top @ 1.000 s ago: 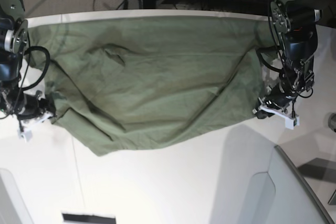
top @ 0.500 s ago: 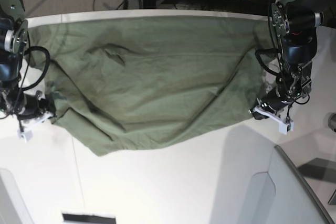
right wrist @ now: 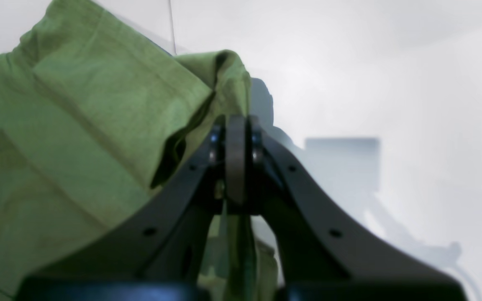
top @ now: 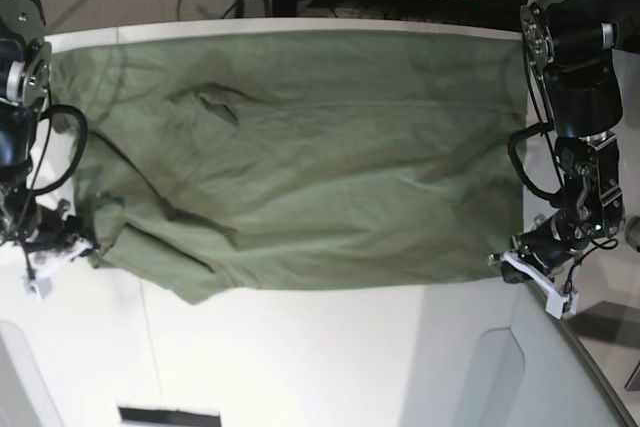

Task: Layout the t-shirt on the table in an organized manner, then fold the t-shirt properly
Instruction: 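Lift both held side edges and fold the hem half toward the collar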

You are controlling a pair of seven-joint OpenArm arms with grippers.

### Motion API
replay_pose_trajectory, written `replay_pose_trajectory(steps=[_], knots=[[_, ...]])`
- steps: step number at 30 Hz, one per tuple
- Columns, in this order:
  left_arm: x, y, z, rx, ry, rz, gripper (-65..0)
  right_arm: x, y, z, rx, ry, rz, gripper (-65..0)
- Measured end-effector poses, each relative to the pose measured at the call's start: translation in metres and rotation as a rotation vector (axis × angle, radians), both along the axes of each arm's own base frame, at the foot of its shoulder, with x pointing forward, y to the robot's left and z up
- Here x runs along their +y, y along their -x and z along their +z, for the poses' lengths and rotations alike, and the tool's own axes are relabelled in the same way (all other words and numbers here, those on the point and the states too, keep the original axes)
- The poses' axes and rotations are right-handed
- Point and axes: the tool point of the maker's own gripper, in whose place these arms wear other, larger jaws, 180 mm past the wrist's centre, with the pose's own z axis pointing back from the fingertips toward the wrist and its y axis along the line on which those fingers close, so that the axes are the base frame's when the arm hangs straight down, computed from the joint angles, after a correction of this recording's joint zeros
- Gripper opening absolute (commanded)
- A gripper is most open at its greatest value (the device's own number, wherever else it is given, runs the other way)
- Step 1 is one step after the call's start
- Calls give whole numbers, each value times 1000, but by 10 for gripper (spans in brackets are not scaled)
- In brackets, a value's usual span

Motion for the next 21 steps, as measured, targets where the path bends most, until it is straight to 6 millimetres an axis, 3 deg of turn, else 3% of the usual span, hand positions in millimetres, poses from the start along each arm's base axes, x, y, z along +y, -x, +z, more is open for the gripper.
replay_pose_trajectory(steps=[7, 13, 16, 21], knots=[[-1, -6, 9, -8, -3, -8, -650, -3, -27, 32, -134, 55, 23, -650], [-1, -7, 11, -11, -3, -7, -650, 32, -24, 18, -71, 171, 247, -650], [2, -7, 12, -10, -9, -5, -650, 34, -33, 26, -133, 171, 236, -650], [5, -6, 13, -10, -13, -3, -650, 26, -31, 24, -122, 182, 225, -650]])
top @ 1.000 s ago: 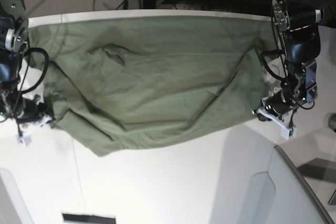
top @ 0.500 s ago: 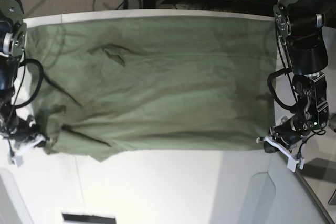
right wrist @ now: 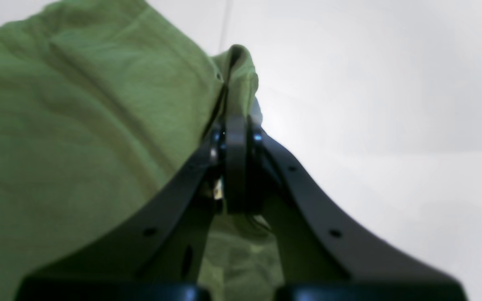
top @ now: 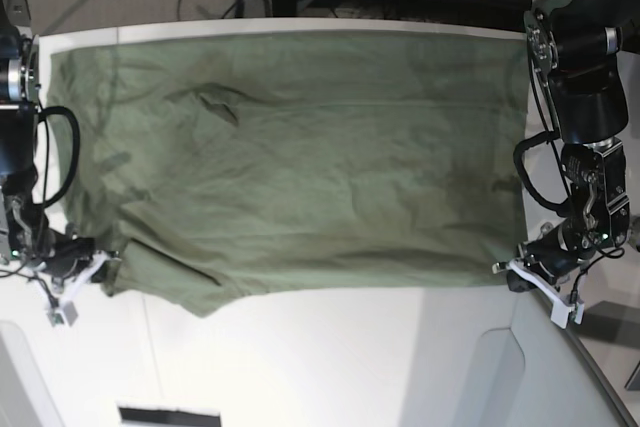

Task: Layout the t-shirt on the table in an organized manner, then fold the t-shirt properly
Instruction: 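Lift both held side edges and fold the hem half toward the collar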

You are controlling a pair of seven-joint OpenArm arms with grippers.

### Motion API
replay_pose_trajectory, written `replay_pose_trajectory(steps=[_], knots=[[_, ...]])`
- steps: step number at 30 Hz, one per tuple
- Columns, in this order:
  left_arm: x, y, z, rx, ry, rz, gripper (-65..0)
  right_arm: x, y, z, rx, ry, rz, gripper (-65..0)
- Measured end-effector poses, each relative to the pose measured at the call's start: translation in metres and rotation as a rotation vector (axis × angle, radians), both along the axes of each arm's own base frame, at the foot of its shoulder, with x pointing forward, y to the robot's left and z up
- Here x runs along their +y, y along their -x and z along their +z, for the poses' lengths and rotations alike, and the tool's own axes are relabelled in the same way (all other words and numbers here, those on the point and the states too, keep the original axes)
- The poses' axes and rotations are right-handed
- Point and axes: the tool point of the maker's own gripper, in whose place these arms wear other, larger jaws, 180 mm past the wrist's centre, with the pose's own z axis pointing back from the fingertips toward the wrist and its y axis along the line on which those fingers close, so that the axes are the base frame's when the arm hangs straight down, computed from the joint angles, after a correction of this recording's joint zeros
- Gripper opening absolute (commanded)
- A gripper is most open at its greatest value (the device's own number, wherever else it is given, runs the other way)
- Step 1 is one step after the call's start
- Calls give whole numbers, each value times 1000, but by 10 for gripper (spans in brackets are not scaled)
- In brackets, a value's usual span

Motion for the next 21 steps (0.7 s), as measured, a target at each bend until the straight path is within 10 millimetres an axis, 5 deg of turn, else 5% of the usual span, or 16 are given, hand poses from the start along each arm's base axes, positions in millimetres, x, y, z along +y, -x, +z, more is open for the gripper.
replay_pose_trajectory(steps=[7, 13, 21], knots=[[1, 2, 9, 0, -28, -16, -650, -5, -6, 7, -79, -11, -17, -650], [-2, 4, 18, -27, -52, -32, -650, -14, 12, -18, -66, -25, -59, -650], [-4, 29, -5, 28, -63, -44, -650, -16, 4, -9, -185, -50, -84, -650]])
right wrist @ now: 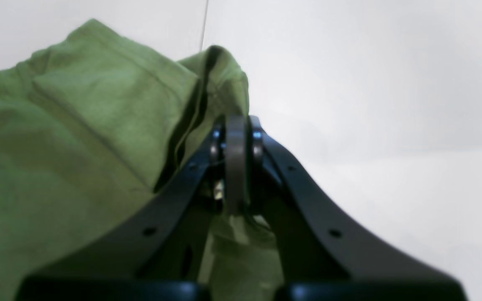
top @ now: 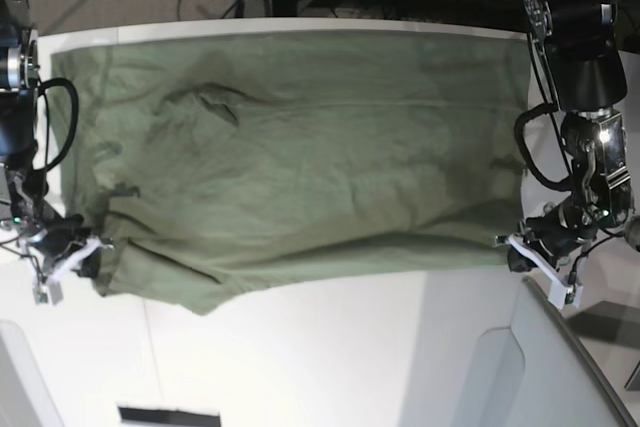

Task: Layout the t-shirt on the table in an organized manner, then fold the t-shirt properly
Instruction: 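Lift both held side edges and fold the hem half toward the collar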

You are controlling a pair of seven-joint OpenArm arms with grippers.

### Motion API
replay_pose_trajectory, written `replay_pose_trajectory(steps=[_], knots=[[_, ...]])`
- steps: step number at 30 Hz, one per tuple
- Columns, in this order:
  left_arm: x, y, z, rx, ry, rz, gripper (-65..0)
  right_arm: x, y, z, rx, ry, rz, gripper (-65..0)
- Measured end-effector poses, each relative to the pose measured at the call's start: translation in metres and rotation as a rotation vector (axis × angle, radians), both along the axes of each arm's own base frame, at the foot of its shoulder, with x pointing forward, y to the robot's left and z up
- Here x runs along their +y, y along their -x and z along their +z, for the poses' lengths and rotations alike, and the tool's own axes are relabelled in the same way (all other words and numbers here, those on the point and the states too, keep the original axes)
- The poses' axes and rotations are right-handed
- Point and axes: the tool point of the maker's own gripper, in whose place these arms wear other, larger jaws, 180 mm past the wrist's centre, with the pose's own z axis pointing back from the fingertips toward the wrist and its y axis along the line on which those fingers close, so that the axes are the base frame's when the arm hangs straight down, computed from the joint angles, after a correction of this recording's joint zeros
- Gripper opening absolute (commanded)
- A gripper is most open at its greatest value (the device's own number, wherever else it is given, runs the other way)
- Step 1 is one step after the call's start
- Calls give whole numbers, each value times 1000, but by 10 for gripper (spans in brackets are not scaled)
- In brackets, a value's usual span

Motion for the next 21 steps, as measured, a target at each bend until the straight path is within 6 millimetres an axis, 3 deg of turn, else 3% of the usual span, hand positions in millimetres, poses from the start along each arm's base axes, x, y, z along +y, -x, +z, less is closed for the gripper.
replay_pose_trajectory(steps=[7, 9, 15, 21], knots=[[-8, 5, 12, -33, -24, -27, -650, 4, 5, -6, 13, -5, 3, -650], [-13, 12, 6, 35, -31, -43, -650, 3, 5, -6, 17, -4, 4, -650], [-19, 21, 17, 21, -65, -73, -650, 2, 25, -26, 159, 12, 24, -650], [-20, 53, -11, 104, -71, -83, -650, 14, 32, -28, 164, -21, 83, -650]])
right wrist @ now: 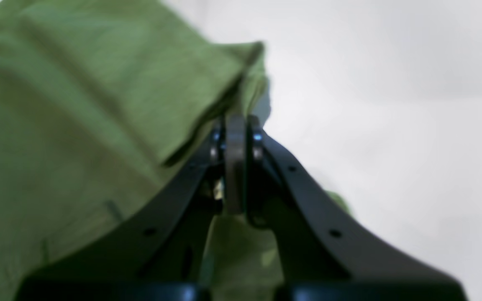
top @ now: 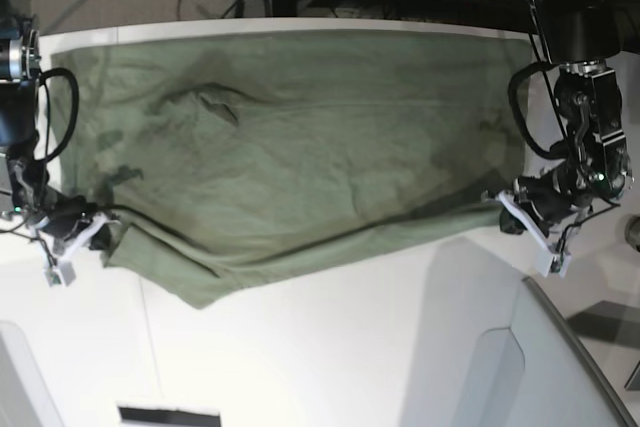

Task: Layout the t-shirt on the table in an organized manner, then fold the t-shirt properly
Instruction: 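Lift both held side edges and fold the hem half toward the collar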

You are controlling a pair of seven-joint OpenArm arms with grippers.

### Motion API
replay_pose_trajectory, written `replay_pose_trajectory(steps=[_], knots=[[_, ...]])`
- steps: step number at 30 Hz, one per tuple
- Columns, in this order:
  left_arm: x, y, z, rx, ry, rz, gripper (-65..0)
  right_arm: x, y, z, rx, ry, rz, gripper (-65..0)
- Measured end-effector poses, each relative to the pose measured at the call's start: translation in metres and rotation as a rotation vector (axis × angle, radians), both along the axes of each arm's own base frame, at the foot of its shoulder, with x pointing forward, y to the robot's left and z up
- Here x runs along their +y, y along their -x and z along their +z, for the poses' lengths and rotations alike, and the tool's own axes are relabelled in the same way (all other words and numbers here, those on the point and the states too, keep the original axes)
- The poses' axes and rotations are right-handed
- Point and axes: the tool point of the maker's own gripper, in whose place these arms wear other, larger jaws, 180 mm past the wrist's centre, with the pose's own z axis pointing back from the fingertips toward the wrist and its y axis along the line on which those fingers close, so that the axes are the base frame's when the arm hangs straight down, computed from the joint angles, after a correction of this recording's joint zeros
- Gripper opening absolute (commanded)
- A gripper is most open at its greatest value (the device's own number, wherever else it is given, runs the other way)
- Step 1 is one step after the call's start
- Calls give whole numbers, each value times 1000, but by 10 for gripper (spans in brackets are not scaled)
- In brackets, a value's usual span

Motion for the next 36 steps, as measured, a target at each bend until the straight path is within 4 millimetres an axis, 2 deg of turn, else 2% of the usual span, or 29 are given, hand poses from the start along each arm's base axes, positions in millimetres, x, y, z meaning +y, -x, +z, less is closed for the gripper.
replay_pose_trajectory(steps=[7, 12, 14, 17, 22, 28, 33, 36], knots=[[6, 20, -15, 52, -16, -3, -650, 1, 7, -5, 37, -1, 9, -650], [11, 20, -13, 51, -26, -1, -650, -17, 1, 5, -2, -51, -91, -650], [13, 21, -13, 55, -30, -4, -650, -19, 6, 2, 3, -48, -94, -650], [15, 21, -13, 58, -36, -2, -650, -14, 25, -15, 93, -43, -78, -650], [14, 21, -14, 60, -38, -6, -650, -16, 25, -15, 92, -45, -83, -650], [18, 38, -37, 125, -26, 9, -650, -12, 32, -22, 106, -51, -83, -645], [17, 40, -38, 127, -30, 6, -650, -10, 35, -23, 158, -55, -68, -482], [16, 45, -41, 140, -29, 6, -650, -16, 30, -17, 142, -82, -114, -431]])
